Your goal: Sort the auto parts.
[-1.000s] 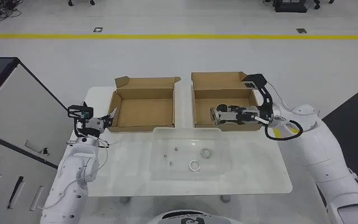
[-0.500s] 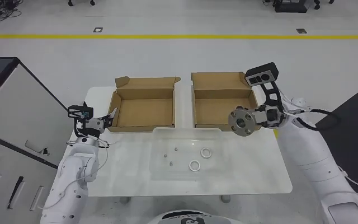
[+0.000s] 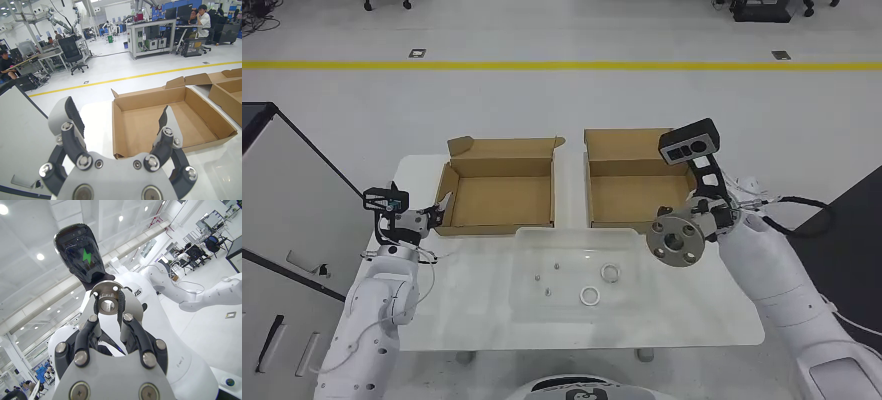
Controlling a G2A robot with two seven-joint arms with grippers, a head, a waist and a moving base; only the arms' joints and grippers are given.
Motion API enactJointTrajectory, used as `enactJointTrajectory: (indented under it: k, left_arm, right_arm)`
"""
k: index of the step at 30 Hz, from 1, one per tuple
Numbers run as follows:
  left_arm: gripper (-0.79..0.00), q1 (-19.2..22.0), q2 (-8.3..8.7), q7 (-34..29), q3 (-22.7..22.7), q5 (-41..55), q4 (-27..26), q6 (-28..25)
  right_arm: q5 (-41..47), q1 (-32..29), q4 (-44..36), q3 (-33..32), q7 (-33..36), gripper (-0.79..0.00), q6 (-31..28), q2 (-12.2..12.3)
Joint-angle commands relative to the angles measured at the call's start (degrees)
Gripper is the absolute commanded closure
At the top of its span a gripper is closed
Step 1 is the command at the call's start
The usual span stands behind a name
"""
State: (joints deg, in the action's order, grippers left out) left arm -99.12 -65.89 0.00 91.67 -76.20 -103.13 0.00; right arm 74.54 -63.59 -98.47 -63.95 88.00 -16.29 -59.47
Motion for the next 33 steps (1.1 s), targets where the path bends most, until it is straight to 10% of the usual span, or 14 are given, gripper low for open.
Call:
enactJointTrajectory:
  k: [1,22,33]
  left_arm:
    - [-0.785,0.00,0.00,0.00,0.00,0.00,0.00,0.00]
    - [-0.785,0.00,0.00,0.00,0.00,0.00,0.00,0.00]
    - [-0.785,0.00,0.00,0.00,0.00,0.00,0.00,0.00]
  right_arm:
    - [0.00,0.00,0.00,0.00,0.00,0.000,0.00,0.00]
    - [25.17,-5.37,2.09,2.40,-4.64,0.000,7.55,-3.89]
    - [14.60,-5.49,2.46,-1.47,-6.19,0.000,4.35,-4.55]
